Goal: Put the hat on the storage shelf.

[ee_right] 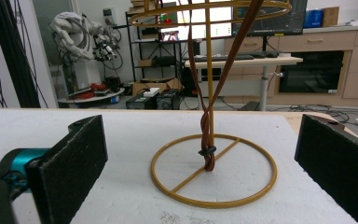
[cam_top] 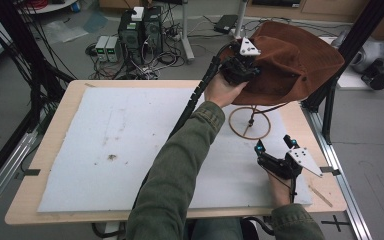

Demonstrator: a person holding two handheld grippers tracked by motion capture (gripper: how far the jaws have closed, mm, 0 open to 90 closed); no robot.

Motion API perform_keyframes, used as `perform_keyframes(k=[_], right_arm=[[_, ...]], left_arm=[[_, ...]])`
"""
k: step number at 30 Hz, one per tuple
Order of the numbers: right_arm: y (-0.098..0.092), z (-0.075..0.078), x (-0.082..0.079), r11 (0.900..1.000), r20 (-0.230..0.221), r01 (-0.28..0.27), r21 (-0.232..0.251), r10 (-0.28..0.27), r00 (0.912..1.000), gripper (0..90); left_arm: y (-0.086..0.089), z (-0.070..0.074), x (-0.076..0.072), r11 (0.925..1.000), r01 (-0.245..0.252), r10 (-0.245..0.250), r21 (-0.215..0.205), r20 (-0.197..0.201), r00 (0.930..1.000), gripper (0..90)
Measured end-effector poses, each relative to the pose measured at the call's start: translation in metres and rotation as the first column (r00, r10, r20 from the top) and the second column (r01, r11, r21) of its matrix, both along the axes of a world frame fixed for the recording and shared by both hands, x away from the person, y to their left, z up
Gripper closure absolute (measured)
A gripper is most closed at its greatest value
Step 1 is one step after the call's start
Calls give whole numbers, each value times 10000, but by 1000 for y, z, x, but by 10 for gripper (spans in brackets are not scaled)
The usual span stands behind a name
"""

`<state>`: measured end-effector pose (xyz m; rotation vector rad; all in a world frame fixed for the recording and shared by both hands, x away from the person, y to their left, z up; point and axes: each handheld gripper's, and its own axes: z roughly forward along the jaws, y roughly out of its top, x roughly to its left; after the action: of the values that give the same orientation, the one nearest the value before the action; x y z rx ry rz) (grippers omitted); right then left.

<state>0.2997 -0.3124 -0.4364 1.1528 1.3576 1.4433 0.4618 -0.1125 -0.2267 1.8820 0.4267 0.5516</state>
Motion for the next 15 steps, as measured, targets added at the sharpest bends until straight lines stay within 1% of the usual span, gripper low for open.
perform_keyframes(k=[4, 7, 8, 15], right_arm=[[0, 0, 0, 10000, -11, 24, 36, -24, 10000, 19], [0, 0, 0, 10000, -22, 28, -25, -28, 10000, 19], [0, 0, 0, 9999, -25, 58, -113, -58, 10000, 19], [0, 0, 0, 9998, -44, 13, -192, -14, 10000, 20]], left_arm=[[0, 0, 0, 10000, -22, 22, 13, -66, 10000, 867], [-1, 0, -1, 9999, 3, -3, 127, 11, 10000, 867], [-1, 0, -2, 9999, -7, 7, 149, 26, 10000, 867], [-1, -1, -1, 9998, -32, 33, 200, -45, 10000, 866]])
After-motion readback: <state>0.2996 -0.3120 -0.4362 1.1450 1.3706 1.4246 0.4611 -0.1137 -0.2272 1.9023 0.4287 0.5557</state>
